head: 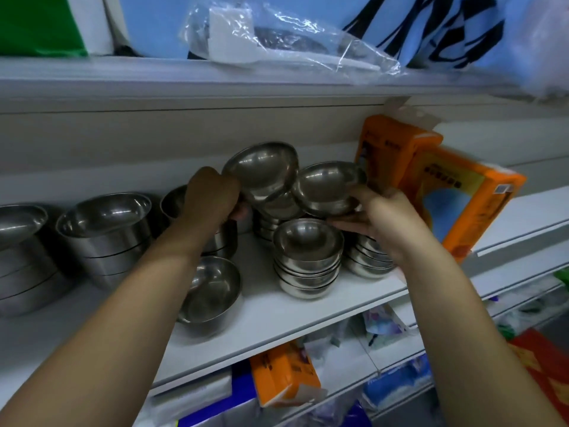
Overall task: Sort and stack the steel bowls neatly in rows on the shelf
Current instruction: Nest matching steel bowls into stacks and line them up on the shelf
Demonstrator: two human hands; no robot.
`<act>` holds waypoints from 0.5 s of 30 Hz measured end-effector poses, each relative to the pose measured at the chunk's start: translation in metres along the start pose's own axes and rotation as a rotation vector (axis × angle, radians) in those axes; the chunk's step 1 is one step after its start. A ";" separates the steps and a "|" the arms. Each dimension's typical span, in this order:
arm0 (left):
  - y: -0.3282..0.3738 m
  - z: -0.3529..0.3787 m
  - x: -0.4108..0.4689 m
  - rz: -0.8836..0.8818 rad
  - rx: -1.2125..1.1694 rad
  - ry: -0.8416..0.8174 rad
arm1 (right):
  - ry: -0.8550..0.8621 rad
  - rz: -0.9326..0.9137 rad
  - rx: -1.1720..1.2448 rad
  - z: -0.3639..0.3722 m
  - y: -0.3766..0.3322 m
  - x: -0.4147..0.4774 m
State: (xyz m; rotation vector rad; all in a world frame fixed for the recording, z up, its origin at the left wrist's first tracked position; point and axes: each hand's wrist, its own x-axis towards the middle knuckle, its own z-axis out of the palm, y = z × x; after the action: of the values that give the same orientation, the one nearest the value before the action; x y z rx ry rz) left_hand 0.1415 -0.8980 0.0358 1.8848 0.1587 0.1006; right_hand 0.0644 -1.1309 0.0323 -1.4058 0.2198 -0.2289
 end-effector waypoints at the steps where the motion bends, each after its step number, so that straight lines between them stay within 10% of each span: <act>1: 0.003 0.005 0.003 0.006 0.025 -0.004 | 0.016 -0.019 -0.044 -0.002 -0.005 0.006; 15: -0.002 0.048 0.041 0.249 0.514 0.017 | -0.040 -0.038 -0.666 -0.024 -0.049 0.098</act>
State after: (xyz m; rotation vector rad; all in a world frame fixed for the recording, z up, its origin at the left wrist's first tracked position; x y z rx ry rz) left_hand 0.1889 -0.9360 0.0181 2.4118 -0.0473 0.2659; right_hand 0.1505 -1.1891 0.0756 -2.0745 0.2485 -0.1628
